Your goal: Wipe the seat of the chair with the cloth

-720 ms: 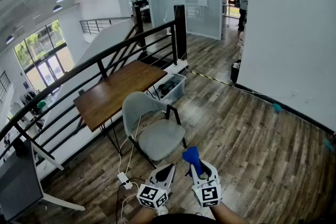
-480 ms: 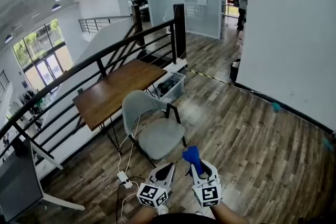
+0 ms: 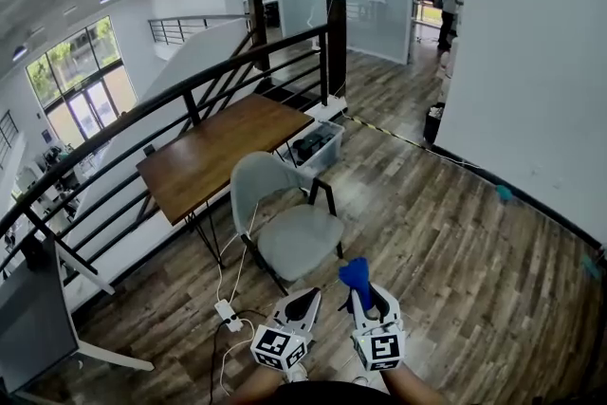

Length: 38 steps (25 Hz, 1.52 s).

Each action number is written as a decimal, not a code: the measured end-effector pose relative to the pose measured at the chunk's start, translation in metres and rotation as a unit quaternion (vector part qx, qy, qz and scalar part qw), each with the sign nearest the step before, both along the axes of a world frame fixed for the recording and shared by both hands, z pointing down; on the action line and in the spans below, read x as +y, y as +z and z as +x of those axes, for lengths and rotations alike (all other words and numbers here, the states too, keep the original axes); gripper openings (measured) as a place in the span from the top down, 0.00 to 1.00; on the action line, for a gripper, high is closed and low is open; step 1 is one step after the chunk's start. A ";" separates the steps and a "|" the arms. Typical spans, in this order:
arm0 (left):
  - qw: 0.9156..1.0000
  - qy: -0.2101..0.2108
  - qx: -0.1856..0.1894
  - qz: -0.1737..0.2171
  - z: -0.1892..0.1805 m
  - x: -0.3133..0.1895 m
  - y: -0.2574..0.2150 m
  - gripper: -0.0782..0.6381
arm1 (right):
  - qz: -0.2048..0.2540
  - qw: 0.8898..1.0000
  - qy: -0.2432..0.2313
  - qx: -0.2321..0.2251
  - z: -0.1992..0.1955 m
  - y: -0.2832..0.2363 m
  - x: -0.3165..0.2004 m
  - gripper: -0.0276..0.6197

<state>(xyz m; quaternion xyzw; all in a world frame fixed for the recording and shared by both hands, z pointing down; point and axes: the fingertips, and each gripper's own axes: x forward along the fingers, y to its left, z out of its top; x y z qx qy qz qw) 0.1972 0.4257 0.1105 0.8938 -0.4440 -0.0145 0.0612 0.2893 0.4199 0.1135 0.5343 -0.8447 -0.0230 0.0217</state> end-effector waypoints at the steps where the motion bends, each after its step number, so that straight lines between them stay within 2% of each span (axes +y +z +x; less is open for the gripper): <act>1: 1.000 0.000 0.001 -0.002 -0.006 -0.002 0.001 0.89 | 0.001 1.000 0.000 -0.002 -0.005 -0.001 -0.002 0.80; 7: 1.000 -0.006 0.011 -0.004 -0.047 -0.021 0.005 0.89 | 0.005 1.000 -0.003 -0.001 -0.043 -0.003 -0.016 0.80; 13: 1.000 0.002 0.014 -0.002 -0.083 -0.041 0.005 0.89 | -0.017 1.000 0.005 0.014 -0.071 0.008 -0.032 0.80; 20: 1.000 0.002 0.017 -0.006 -0.099 -0.057 0.008 0.89 | -0.018 1.000 0.008 0.013 -0.089 0.010 -0.046 0.80; 24: 1.000 0.000 0.018 -0.008 -0.090 -0.074 0.009 0.89 | -0.013 1.000 0.009 0.011 -0.083 -0.001 -0.063 0.80; 31: 1.000 -0.009 0.004 -0.003 -0.062 -0.123 0.002 0.89 | -0.015 1.000 0.002 -0.007 -0.049 -0.003 -0.114 0.80; 35: 1.000 -0.020 0.001 0.000 -0.038 -0.148 0.001 0.89 | -0.011 1.000 -0.019 -0.013 -0.027 -0.004 -0.139 0.80; 38: 1.000 -0.024 -0.002 0.003 -0.017 -0.166 0.003 0.88 | -0.023 0.999 -0.036 -0.001 -0.014 -0.003 -0.153 0.80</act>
